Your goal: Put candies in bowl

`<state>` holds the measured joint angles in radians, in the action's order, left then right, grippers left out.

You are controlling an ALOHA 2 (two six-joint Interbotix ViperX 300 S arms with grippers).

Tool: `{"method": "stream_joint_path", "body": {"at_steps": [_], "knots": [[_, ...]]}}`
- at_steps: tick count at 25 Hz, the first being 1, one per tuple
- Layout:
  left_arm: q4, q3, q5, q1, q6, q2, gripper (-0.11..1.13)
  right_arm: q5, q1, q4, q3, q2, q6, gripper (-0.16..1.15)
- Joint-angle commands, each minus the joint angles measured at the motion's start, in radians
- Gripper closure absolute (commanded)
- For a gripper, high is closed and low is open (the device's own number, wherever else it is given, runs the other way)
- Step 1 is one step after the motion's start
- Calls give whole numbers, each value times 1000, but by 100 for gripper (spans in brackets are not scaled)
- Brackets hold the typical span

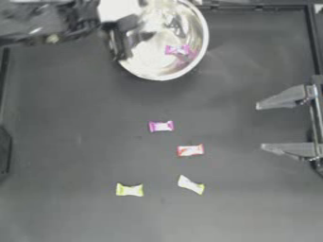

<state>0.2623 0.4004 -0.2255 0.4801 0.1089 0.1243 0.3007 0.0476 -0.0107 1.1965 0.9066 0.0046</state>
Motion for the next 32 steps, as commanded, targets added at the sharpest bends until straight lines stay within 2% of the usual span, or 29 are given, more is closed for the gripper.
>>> {"method": "stream_joint_path", "body": {"at_steps": [1,6,11,19,25,28,32], "knots": [[-49,64,5,-43,0,163,10,-8,12,3,-12,-5,0,-2],[-80,206,44,-149,-2,316,11,-28,20,17,-17,-5,0,-2],[-146,311,91,-212,-5,436,11,-52,29,29,-21,-3,0,-2],[-219,463,109,-301,-6,543,11,-103,35,31,-38,-5,2,-2],[-252,580,201,-339,-6,621,11,-121,40,40,-43,-5,2,-2],[-265,615,222,-341,-6,652,11,-193,48,64,-71,-12,0,-2],[-267,635,229,-341,-8,666,11,-399,58,74,-178,-83,-2,-2]]}}
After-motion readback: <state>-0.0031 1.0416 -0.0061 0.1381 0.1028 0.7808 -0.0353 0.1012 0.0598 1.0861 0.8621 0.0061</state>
